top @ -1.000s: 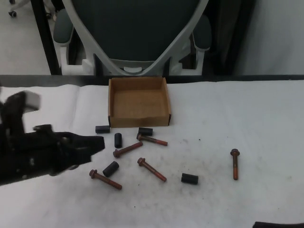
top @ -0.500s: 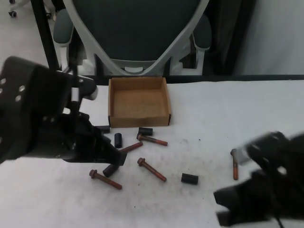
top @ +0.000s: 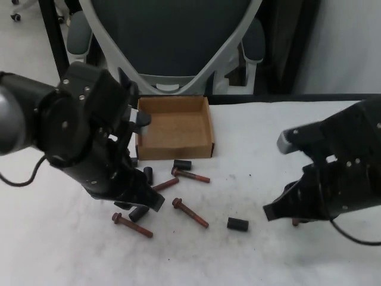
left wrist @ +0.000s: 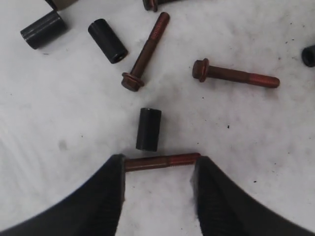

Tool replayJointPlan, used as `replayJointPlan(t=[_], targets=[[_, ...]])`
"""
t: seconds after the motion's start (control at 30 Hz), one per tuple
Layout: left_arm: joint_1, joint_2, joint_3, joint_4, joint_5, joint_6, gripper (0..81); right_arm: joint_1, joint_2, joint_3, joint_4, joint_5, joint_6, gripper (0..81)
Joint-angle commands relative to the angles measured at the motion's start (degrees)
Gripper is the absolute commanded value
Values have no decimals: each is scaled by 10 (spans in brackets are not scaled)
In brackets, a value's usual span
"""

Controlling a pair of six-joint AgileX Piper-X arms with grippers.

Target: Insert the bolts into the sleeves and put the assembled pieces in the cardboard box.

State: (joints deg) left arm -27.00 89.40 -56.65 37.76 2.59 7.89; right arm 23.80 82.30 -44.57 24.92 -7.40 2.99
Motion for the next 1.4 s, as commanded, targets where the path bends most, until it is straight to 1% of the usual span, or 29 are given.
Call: replayJointPlan(t=[0.0,0.07,0.1,0.2,0.4,0.53,0.8,1.17,1.37], targets=[[-2,10,-12,6,-13,11,431,-10,-1,-8,1,-2,-4,338],[-2,27,-21,7,-13,18,431,-17,-1,-11,1,-2,0,430],[-2,37,-25,9,-13,22,431,-22,-1,-12,1,-2,6,445],[-2,62,-40,21,-13,40,432,-30,-1,-21,6,-4,21,435],[-2,107,-76,68,-17,59,432,-35,16,-59,38,2,19,435],[-3,118,-84,81,-30,76,432,-35,49,-94,72,26,19,435],[-4,121,-86,65,-29,85,432,-40,130,-153,163,74,19,435],[-4,128,-89,22,-26,102,432,-85,141,-156,165,86,19,435],[-4,182,-111,48,-29,101,432,-87,141,-156,162,86,19,435]])
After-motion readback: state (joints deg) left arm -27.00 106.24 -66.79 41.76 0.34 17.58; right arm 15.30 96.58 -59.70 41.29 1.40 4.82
